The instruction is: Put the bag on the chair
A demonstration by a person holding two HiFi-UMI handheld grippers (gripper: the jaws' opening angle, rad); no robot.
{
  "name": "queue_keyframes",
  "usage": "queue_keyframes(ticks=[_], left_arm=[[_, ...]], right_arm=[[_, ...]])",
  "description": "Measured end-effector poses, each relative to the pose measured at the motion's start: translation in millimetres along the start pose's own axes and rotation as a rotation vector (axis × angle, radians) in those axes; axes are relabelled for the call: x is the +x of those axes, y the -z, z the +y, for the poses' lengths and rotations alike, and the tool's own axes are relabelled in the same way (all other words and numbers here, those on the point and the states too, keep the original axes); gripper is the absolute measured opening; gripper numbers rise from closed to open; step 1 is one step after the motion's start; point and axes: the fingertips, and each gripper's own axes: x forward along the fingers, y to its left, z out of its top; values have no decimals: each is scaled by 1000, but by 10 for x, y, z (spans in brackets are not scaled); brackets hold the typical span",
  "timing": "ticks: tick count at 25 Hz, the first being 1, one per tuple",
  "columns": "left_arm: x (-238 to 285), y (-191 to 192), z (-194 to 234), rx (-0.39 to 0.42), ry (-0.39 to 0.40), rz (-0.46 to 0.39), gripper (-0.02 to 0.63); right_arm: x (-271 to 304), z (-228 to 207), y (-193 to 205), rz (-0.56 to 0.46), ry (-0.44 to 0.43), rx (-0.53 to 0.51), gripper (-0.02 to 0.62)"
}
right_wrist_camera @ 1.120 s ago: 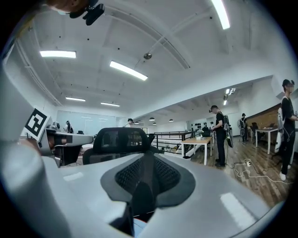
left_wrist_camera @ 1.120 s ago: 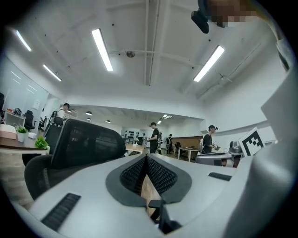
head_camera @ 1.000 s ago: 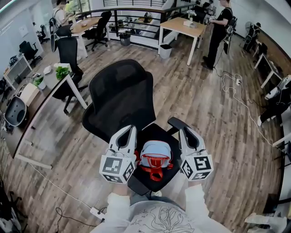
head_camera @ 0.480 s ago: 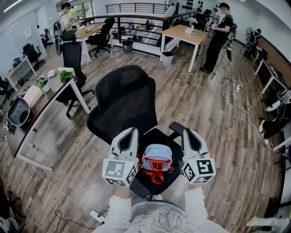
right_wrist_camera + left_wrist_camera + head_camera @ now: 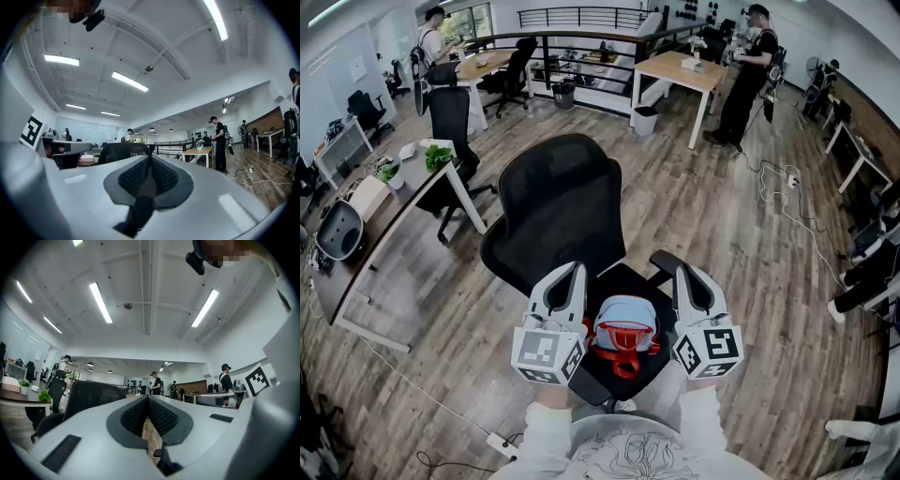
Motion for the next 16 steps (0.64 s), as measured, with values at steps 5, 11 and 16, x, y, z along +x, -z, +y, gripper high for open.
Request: queue_keyframes(ticks=[5,11,16], left_arm=[[-10,21,23,-3,8,0,6],[1,35,5,16,14,6,6],[-8,7,9,23,13,5,6]], right_arm=[[16,53,21,4,-5,-1,34],[10,54,16,0,3,-4,34],[-5,40,-5,-2,9,-7,34]])
